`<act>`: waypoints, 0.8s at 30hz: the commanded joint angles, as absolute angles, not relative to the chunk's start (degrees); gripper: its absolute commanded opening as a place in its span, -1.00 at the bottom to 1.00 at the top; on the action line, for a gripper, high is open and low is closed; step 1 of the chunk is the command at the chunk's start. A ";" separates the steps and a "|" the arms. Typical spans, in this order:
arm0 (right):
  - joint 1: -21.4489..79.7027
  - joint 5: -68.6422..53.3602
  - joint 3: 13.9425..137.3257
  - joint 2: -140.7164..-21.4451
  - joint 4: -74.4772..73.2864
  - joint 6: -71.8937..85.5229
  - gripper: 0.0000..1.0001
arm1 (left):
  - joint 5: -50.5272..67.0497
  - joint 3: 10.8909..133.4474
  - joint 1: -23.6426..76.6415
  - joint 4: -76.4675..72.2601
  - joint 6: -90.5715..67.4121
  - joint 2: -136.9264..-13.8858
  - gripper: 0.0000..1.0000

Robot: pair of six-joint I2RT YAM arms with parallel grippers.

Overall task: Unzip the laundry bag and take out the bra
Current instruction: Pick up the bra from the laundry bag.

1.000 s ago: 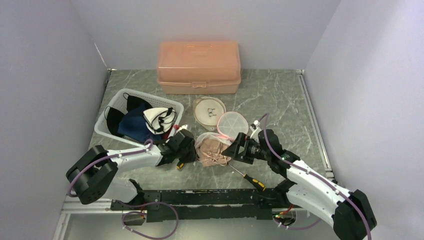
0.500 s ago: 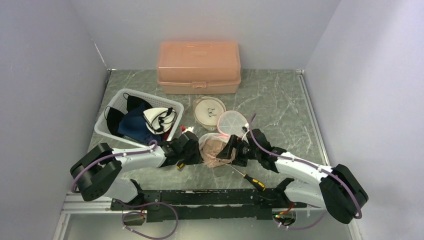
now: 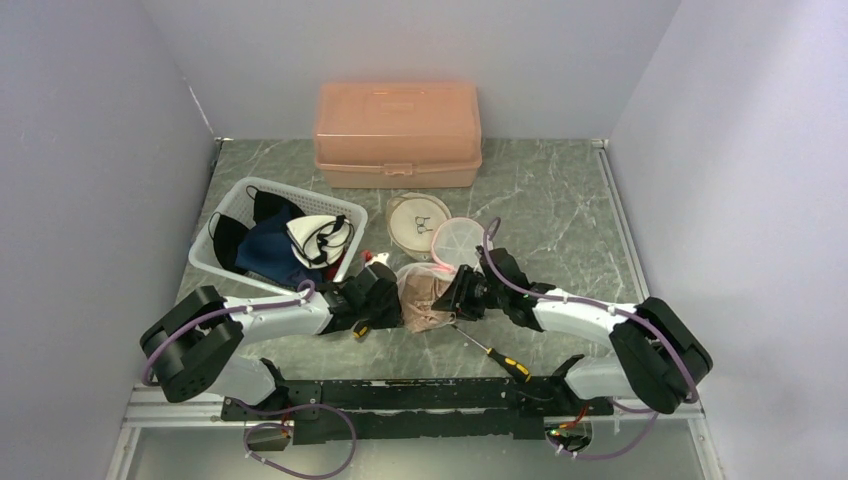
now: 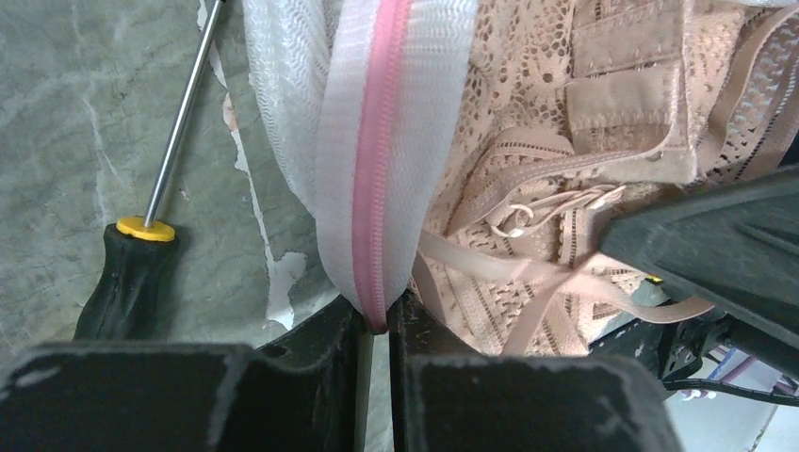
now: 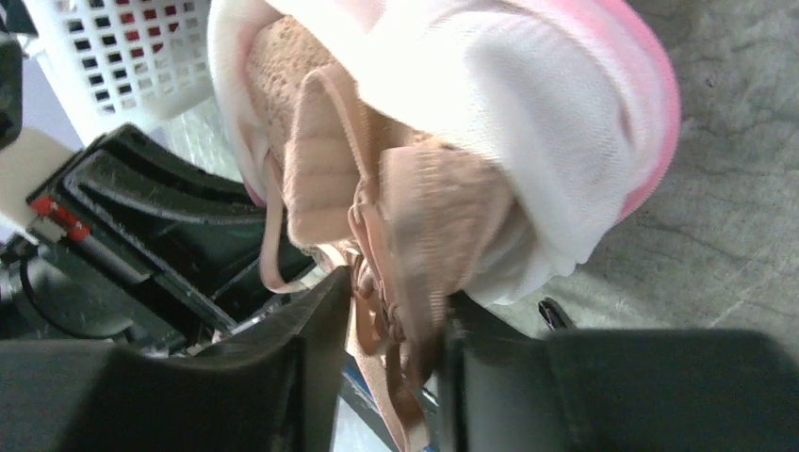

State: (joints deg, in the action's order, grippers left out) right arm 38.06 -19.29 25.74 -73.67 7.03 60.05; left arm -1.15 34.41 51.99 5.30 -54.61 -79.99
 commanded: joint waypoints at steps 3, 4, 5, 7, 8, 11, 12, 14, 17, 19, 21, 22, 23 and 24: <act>38.32 -18.47 27.29 -74.44 10.81 59.90 -0.63 | -0.72 35.51 52.46 3.87 -53.17 -78.02 -0.71; 38.39 -18.33 27.22 -73.66 10.74 59.57 -0.81 | -0.89 35.55 52.47 4.19 -53.24 -77.97 -0.71; 38.37 -18.25 27.28 -72.68 10.34 58.96 -0.96 | -1.19 35.63 52.45 4.61 -53.45 -77.98 -0.71; 38.36 -17.71 28.33 -70.11 7.91 56.59 -1.00 | -1.94 35.80 52.46 5.89 -53.79 -77.83 -0.71; 38.40 -17.45 29.29 -68.58 4.99 54.99 -1.00 | -2.47 35.92 52.47 6.63 -53.99 -77.67 -0.71; 38.22 -18.04 31.06 -64.09 0.62 51.12 -1.00 | -3.43 35.95 52.46 8.00 -54.43 -76.90 -0.71; 38.22 -18.20 31.76 -62.50 -1.32 49.55 -1.00 | -3.82 35.82 52.47 8.42 -54.61 -76.60 -0.71; 38.01 -19.03 32.73 -60.58 -3.96 47.63 -1.00 | -4.49 35.57 52.45 8.71 -54.98 -75.99 -0.71; 37.69 -20.12 33.51 -58.33 -6.52 45.76 -1.00 | -5.08 35.26 52.43 9.19 -55.49 -75.31 -0.70; 37.41 -19.90 33.92 -56.61 -7.96 44.66 -1.00 | -5.36 35.28 52.36 9.74 -55.75 -74.94 -0.70; 37.11 -19.27 34.16 -54.67 -8.87 43.71 -1.00 | -5.61 35.56 52.40 10.92 -55.96 -74.51 -0.68; 36.98 -18.43 34.36 -53.48 -9.55 43.25 -1.00 | -5.65 35.78 52.44 11.55 -55.92 -74.05 -0.65; 36.82 -17.41 34.55 -52.31 -9.78 42.70 -1.00 | -5.72 35.97 52.39 12.11 -55.82 -73.39 -0.61; 36.81 -16.23 34.69 -50.93 -9.91 42.14 -1.00 | -5.47 36.03 52.37 12.40 -55.50 -72.57 -0.52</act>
State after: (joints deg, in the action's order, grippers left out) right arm 37.26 -18.70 31.88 -55.22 -8.45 45.89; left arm -4.27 34.41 52.12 10.04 -55.22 -75.68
